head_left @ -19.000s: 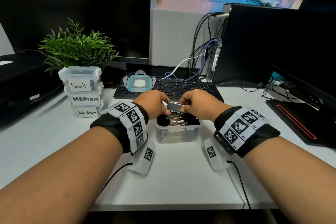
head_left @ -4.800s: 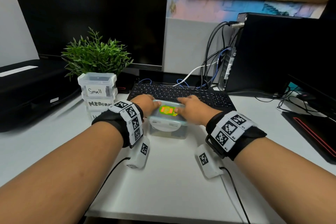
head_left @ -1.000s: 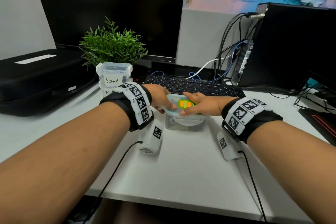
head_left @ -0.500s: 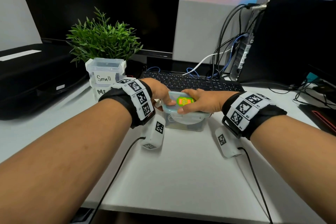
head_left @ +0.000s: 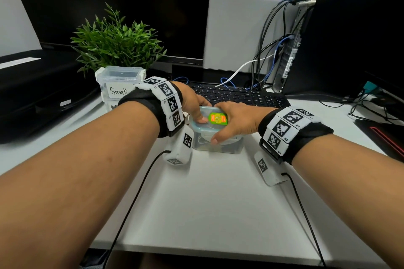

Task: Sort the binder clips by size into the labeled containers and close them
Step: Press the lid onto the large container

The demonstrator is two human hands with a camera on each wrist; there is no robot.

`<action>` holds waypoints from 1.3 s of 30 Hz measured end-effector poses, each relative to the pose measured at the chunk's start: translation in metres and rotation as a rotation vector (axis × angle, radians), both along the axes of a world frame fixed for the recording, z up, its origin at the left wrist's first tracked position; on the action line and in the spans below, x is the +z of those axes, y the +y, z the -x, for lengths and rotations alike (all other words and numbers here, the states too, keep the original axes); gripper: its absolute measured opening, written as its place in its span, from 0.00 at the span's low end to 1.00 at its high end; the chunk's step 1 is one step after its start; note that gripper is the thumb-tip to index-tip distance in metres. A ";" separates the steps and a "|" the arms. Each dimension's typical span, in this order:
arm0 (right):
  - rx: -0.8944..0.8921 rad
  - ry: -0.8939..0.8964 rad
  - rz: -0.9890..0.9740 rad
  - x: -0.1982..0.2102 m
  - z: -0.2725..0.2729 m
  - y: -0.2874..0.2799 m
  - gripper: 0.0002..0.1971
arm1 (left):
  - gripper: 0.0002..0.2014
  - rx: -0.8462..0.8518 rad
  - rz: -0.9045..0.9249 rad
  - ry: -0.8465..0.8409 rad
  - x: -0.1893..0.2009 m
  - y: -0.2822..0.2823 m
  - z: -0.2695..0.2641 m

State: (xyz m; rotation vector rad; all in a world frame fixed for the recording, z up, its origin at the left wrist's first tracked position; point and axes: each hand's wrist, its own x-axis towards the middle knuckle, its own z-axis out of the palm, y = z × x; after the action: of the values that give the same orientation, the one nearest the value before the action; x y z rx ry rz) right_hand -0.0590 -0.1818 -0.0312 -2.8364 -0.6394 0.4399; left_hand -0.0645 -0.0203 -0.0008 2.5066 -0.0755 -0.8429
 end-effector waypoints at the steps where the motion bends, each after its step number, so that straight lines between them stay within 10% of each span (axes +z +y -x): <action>1: 0.006 0.005 -0.010 -0.001 -0.001 -0.001 0.47 | 0.29 -0.010 0.008 0.018 -0.001 0.000 -0.003; 20: 0.047 0.045 0.009 -0.002 -0.007 -0.001 0.65 | 0.16 0.083 0.187 0.019 -0.014 0.005 -0.011; 26: 0.047 -0.010 0.021 0.000 0.002 -0.003 0.72 | 0.25 -0.016 -0.010 -0.433 -0.021 0.008 0.005; 31: 0.109 -0.026 0.123 0.000 0.012 -0.017 0.67 | 0.10 -0.119 -0.034 -0.722 -0.033 0.008 0.020; 39: 0.091 -0.015 0.112 -0.002 0.018 -0.021 0.53 | 0.31 -0.322 -0.242 -0.691 -0.027 0.006 0.044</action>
State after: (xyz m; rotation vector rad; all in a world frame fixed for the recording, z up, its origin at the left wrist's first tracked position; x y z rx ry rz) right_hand -0.0769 -0.2024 -0.0329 -2.9272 -0.7720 0.4844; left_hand -0.1081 -0.0147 -0.0282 2.9490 -0.6528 -0.0522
